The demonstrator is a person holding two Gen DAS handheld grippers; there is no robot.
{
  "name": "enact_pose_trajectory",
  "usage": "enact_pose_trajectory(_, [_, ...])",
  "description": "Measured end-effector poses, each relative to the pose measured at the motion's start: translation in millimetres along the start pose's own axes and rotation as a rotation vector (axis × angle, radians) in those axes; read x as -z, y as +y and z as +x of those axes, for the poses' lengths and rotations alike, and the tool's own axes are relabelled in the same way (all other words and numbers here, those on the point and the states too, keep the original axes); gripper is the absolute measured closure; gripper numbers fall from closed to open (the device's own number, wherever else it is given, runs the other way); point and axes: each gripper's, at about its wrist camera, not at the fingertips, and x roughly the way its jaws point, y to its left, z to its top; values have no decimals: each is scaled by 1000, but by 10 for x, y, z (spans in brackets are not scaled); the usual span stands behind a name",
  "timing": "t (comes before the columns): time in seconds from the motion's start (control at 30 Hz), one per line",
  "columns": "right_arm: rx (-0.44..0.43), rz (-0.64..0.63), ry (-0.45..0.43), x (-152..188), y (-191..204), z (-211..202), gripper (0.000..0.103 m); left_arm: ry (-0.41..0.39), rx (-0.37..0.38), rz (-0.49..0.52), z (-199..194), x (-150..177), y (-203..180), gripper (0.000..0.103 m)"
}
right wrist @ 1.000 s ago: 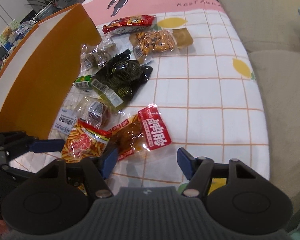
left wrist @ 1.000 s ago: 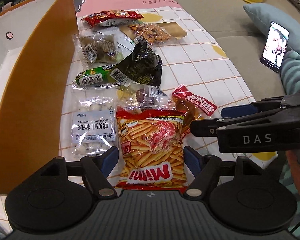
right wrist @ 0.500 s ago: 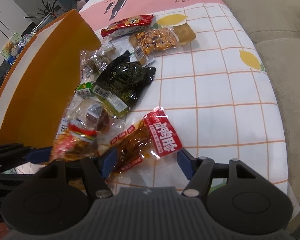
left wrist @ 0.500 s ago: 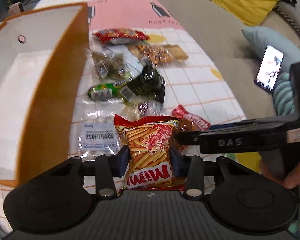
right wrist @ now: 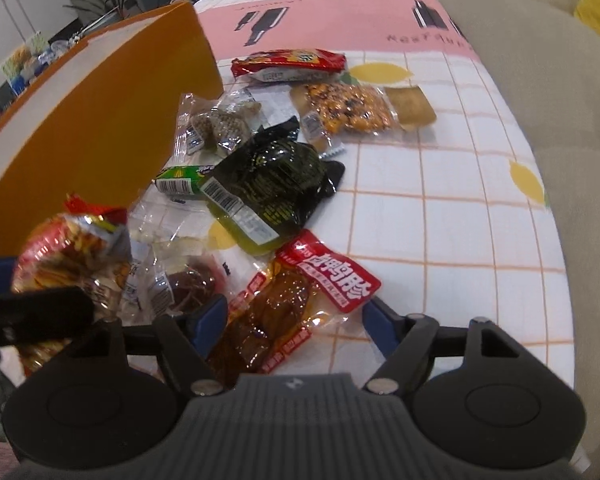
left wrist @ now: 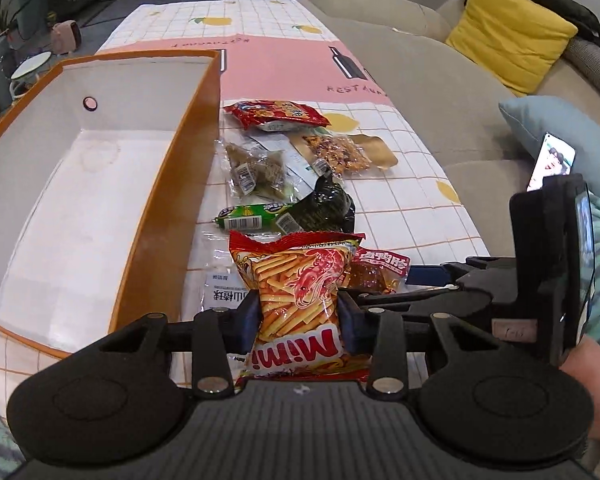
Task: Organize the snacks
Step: 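Grasp the red Mimi snack bag with the left tool while the right tool grasps the red meat pack, then carry both snacks over the box and open both tools to drop them inside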
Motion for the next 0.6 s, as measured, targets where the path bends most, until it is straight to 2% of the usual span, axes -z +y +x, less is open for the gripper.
enact_pose_trajectory(0.03, [8,-12,-6,3,13,6,33,0,4,-5,-2,5,7,59])
enact_pose_trajectory(0.13, [31,-52,-28,18,41,6,49,-4,10,-4,-15,12,3,59])
enact_pose_trajectory(0.2, [6,-40,-35,16,26,-9,65,-7,10,-4,-21,15,-1,59])
enact_pose_trajectory(0.3, [-40,26,-32,5,-50,-23,78,-8,7,-9,-36,25,3,59])
enact_pose_trajectory(0.4, [-75,74,-38,-7,-107,-71,83,-13,10,-8,-60,36,-2,59])
enact_pose_trajectory(0.53, [-99,74,-69,3,-82,-223,103,-22,15,-3,-98,37,-20,59])
enact_pose_trajectory(0.6, [-114,71,-95,3,-68,-314,103,-26,17,-2,-118,40,-25,59])
